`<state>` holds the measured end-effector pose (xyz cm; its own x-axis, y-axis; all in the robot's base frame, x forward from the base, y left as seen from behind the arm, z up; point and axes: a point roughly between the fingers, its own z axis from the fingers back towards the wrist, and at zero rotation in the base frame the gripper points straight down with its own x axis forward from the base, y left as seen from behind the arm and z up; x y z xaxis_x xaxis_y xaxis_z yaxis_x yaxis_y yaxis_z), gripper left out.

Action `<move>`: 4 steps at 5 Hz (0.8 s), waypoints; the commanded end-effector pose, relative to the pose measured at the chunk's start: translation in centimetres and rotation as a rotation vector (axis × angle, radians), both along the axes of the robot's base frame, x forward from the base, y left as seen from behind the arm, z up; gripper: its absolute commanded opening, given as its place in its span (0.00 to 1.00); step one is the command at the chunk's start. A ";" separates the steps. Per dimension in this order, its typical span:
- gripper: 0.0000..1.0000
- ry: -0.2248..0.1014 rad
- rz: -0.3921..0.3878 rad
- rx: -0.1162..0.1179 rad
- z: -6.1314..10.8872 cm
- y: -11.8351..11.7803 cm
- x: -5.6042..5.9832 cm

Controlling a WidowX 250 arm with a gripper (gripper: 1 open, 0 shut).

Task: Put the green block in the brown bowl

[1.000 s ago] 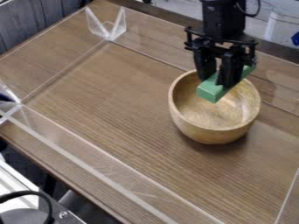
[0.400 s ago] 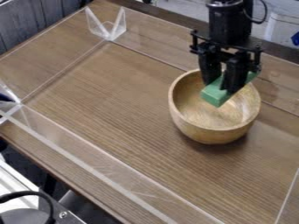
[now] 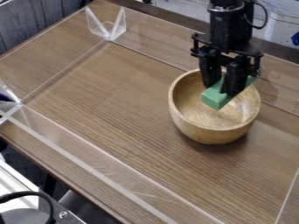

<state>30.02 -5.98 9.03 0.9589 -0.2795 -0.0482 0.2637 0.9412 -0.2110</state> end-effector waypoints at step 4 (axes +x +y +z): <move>0.00 -0.021 0.004 0.008 0.0 0.3 0.5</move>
